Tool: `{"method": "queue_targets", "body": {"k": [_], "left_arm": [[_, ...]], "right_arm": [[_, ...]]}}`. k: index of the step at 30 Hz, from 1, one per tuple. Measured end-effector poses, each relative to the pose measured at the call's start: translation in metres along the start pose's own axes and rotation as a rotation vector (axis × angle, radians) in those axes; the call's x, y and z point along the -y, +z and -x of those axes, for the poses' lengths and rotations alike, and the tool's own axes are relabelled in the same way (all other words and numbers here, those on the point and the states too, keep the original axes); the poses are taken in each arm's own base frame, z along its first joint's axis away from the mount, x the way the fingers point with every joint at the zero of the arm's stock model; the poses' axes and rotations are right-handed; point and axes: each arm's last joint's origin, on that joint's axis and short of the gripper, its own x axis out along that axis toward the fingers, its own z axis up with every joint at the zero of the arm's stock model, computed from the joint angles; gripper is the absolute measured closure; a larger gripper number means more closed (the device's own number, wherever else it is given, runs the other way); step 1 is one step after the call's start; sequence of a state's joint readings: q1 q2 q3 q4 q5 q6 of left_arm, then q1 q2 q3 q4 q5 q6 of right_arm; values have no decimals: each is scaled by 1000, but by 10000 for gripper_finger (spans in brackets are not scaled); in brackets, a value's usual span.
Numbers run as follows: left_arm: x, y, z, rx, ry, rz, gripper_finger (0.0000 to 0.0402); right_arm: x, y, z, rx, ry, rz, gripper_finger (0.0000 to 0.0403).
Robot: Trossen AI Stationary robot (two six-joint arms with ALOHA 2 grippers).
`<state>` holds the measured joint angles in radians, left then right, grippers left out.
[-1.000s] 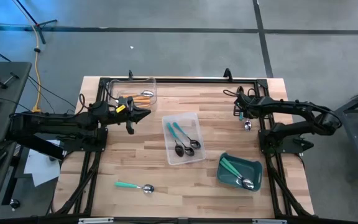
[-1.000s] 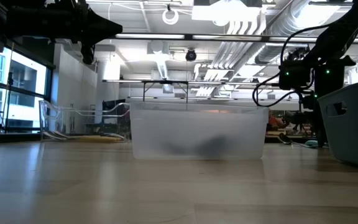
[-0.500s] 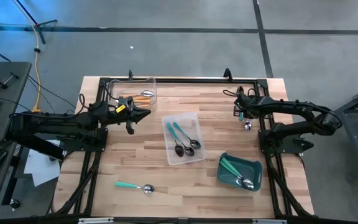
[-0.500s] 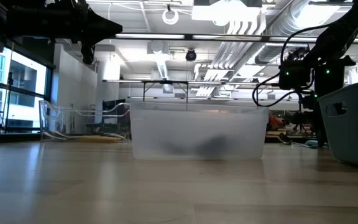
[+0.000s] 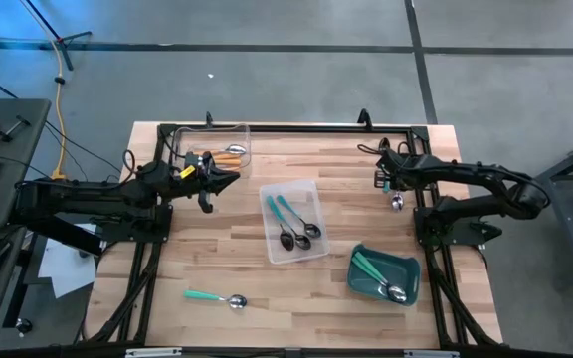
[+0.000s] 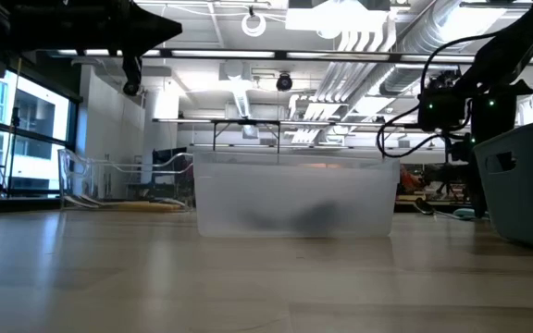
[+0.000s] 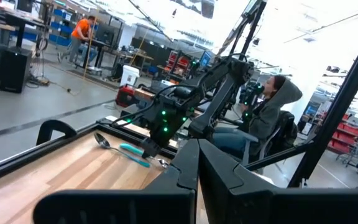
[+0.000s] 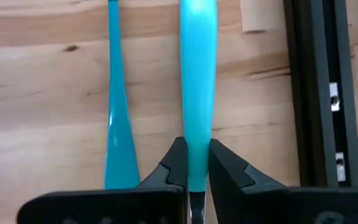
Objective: Sort silverware by color (type)
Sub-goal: Put the light blue spoon into the blue bin
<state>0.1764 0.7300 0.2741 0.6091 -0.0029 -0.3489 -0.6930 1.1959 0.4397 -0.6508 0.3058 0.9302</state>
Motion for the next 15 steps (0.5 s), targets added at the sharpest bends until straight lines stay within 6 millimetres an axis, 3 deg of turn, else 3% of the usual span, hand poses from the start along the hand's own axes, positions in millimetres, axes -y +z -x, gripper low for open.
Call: {"method": "queue_targets", "body": {"k": [9,15], "left_arm": [[0,0,0,-2,1,-2,402],[0,0,0,-2,1,-2,402]], "right_arm": [[5,2,13,55,48,-24,381],[9,7,31,156,138,-23,381]]}}
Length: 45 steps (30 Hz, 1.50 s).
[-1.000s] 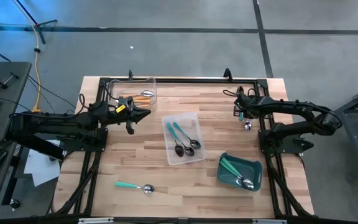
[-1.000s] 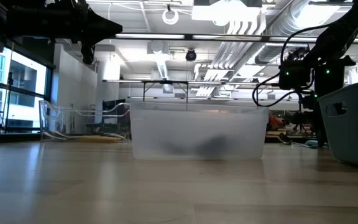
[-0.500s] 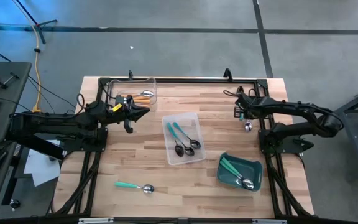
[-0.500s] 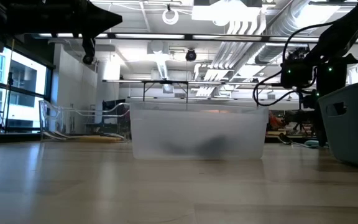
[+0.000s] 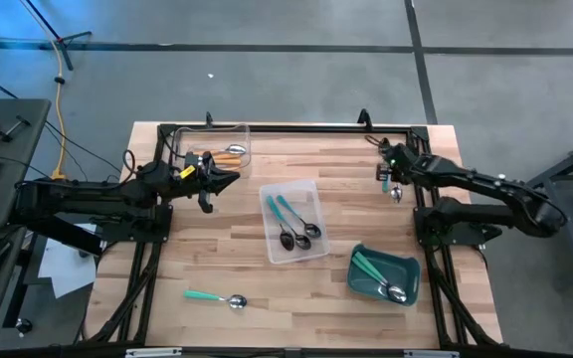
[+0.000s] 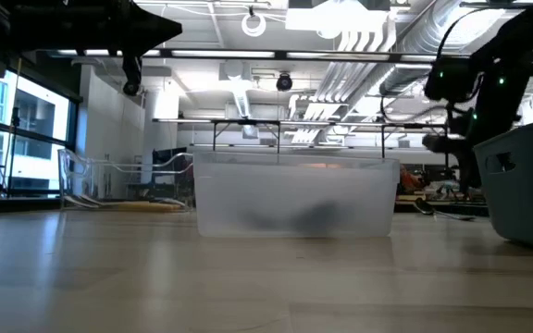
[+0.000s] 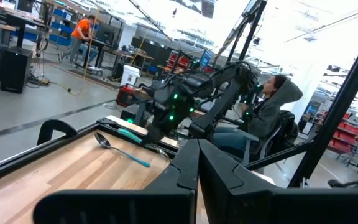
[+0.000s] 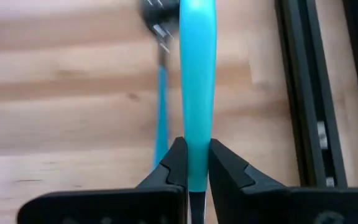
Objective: Sort silverware by color (type)
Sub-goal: Put the light blue spoon into the blue bin
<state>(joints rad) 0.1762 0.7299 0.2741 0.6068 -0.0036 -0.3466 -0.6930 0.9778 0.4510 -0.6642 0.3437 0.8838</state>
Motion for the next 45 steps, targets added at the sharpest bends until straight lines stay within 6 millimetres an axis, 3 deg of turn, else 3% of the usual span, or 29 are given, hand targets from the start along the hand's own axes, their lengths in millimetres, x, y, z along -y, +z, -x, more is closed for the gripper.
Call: {"method": "queue_targets", "body": {"k": [7,14,19,22,27,33,40,45], "left_arm": [[1,2,0,22,-8,0,402],[1,3,0,28,-10,0,402],[1,3,0,28,-9,0,401],[1,3,0,28,-9,1,401],[0,2,0,13,-6,0,401],[2,5,-2,-3,-18,-37,402],[5,14,-7,-91,8,-95,401],[5,13,-7,-92,8,-95,402]], "right_arm": [[-9,30,48,247,212,96,381],[-25,63,108,503,610,226,381],[-32,69,126,573,724,303,381],[-36,64,127,560,770,334,381],[-52,43,128,520,998,378,381],[-84,15,140,543,1213,443,381],[-127,-17,147,649,1371,523,381],[-145,-31,145,691,1451,522,381]]}}
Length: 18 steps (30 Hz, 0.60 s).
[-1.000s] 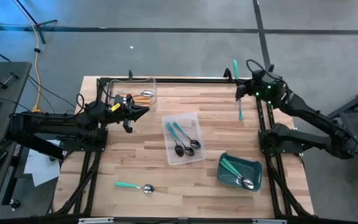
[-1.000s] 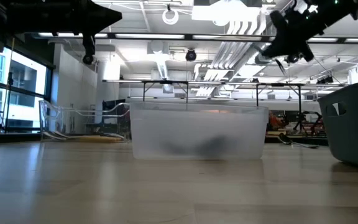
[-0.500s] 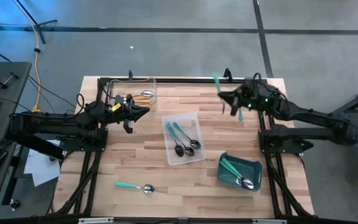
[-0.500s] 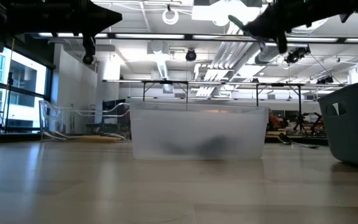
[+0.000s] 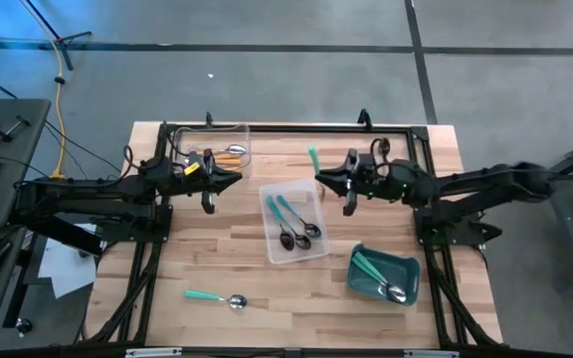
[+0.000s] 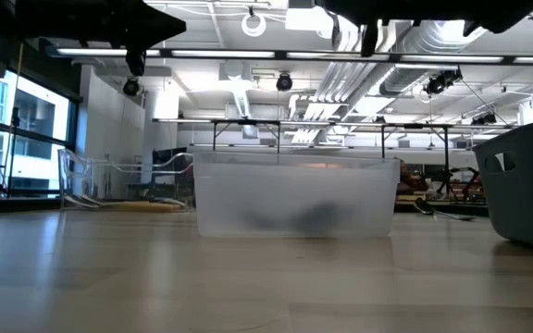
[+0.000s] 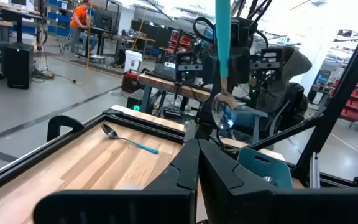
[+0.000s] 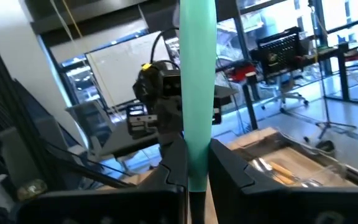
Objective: Sort silverware by color (type)
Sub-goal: Put the light blue spoon into the blue bin
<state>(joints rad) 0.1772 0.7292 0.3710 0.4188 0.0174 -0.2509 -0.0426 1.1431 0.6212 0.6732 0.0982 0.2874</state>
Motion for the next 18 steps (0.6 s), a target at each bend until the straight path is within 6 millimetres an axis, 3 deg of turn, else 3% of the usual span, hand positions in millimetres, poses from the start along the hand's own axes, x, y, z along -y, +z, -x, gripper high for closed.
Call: {"method": "queue_targets", "body": {"k": [5,18], "left_arm": [[0,0,0,0,-1,0,401],[0,0,0,0,-2,-1,402]], "right_arm": [[1,-9,-7,-4,3,-27,381],[0,-5,-8,38,16,-32,381]]}}
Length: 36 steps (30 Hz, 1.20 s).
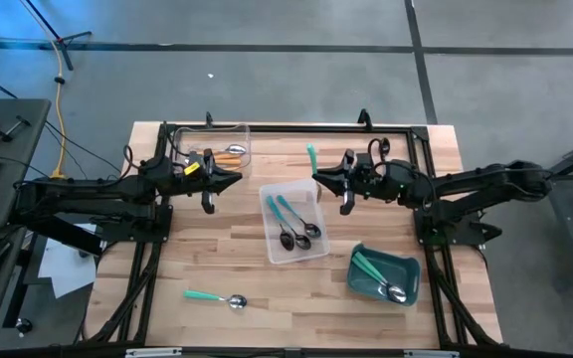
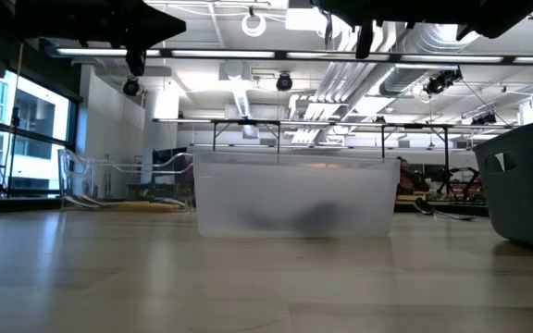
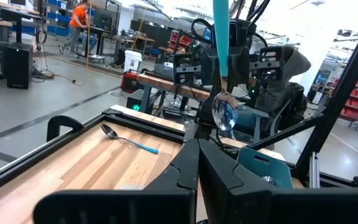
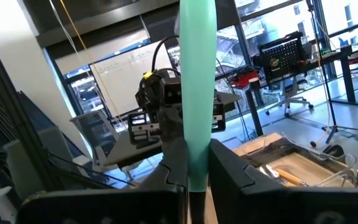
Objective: Sort silverware by color (type)
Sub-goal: Put the light blue spoon into the blue bin
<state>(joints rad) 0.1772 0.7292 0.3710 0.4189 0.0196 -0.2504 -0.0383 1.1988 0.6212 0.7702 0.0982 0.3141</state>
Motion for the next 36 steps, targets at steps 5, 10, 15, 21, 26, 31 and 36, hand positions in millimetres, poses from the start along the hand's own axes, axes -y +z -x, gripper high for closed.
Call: {"method": "queue_targets", "body": {"k": [5,10,15,21,26,31,36], "left_arm": [[0,0,0,0,0,0,402],[1,-2,-1,-20,-25,2,398],[1,1,-7,-26,-16,26,371],[5,17,-32,-37,-14,-32,306],[6,23,-64,-30,-16,-43,249],[8,30,-94,95,-78,-49,213],[7,23,-124,63,-120,-49,200]], "right_arm": [[0,0,0,-3,2,0,381],[0,0,0,-3,3,1,381],[1,-2,0,-26,-4,3,381],[1,-2,0,-25,-4,9,381],[2,-7,-3,-33,-6,5,381],[4,-17,-10,-33,-6,-21,381],[5,-21,-14,-12,1,-24,381]]}}
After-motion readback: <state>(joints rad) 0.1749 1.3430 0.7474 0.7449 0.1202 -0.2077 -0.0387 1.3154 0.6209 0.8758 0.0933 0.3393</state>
